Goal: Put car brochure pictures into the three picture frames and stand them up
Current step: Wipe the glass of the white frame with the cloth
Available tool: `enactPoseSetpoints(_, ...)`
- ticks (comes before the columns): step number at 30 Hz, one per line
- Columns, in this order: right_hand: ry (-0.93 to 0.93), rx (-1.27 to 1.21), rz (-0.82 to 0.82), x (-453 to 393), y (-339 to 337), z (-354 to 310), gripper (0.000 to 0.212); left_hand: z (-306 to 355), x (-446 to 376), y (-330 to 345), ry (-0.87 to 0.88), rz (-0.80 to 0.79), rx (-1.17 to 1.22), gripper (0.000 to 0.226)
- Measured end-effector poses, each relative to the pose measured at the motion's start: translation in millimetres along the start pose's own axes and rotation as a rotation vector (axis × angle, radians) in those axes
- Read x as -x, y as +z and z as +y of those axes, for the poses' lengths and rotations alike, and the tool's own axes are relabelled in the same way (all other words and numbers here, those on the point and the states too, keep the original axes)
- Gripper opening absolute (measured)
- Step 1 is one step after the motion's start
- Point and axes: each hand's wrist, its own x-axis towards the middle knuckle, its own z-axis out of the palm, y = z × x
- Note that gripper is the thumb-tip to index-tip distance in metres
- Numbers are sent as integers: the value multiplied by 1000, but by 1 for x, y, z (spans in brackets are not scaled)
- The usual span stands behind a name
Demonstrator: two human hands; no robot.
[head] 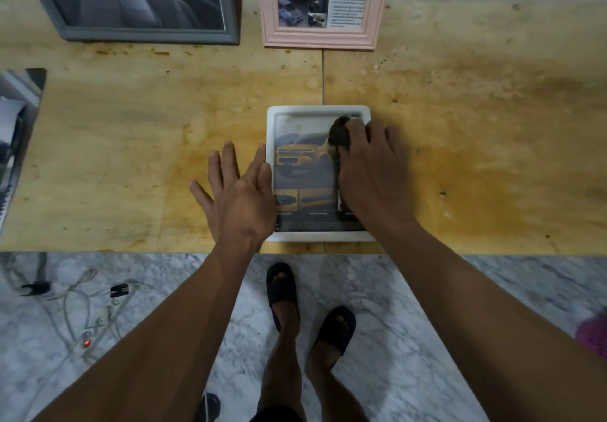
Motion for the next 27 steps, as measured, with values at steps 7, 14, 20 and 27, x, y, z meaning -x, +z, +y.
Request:
enactPoseSetpoints(7, 93, -229, -16, -32, 14, -23, 31, -2, -3, 6, -15, 27, -25, 46)
enactPoseSetpoints(14, 6, -410, -148, -25, 20, -81, 36, -2, -1, 3, -5, 10, -39, 49)
enactPoseSetpoints(20, -223, -249, -193, -9, 10, -52, 24, -5, -1, 7, 0, 20, -13, 46)
enactPoseSetpoints(27, 0, -38, -131, -1, -9, 5, 27, 1, -1, 5, -15, 48, 2, 45)
